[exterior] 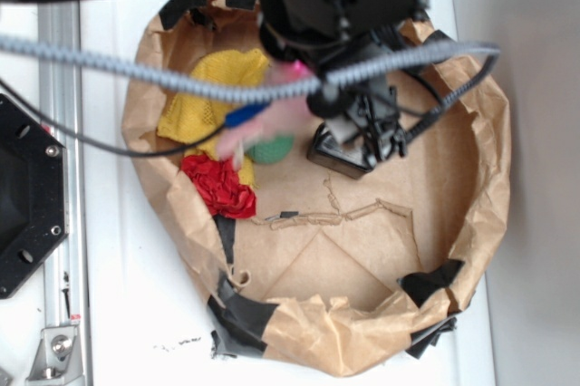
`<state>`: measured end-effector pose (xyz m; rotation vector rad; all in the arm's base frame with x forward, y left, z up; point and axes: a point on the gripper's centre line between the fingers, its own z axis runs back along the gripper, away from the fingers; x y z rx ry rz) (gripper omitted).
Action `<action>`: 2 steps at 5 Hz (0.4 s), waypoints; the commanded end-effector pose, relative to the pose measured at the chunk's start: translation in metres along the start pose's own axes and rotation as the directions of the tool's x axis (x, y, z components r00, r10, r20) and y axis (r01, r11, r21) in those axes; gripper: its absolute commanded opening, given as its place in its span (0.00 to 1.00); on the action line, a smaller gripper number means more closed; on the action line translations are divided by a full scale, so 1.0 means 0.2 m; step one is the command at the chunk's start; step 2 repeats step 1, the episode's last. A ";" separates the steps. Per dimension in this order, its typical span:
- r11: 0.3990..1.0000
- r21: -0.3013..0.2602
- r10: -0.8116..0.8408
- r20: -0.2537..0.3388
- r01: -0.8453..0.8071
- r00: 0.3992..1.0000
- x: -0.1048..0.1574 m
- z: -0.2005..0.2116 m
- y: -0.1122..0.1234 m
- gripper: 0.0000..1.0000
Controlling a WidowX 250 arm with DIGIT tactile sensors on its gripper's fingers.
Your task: Grab the pink bunny.
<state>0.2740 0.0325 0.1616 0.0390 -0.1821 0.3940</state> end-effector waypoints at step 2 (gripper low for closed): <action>0.992 0.073 -0.108 0.045 0.104 0.993 -0.01 0.02 -0.09 0.00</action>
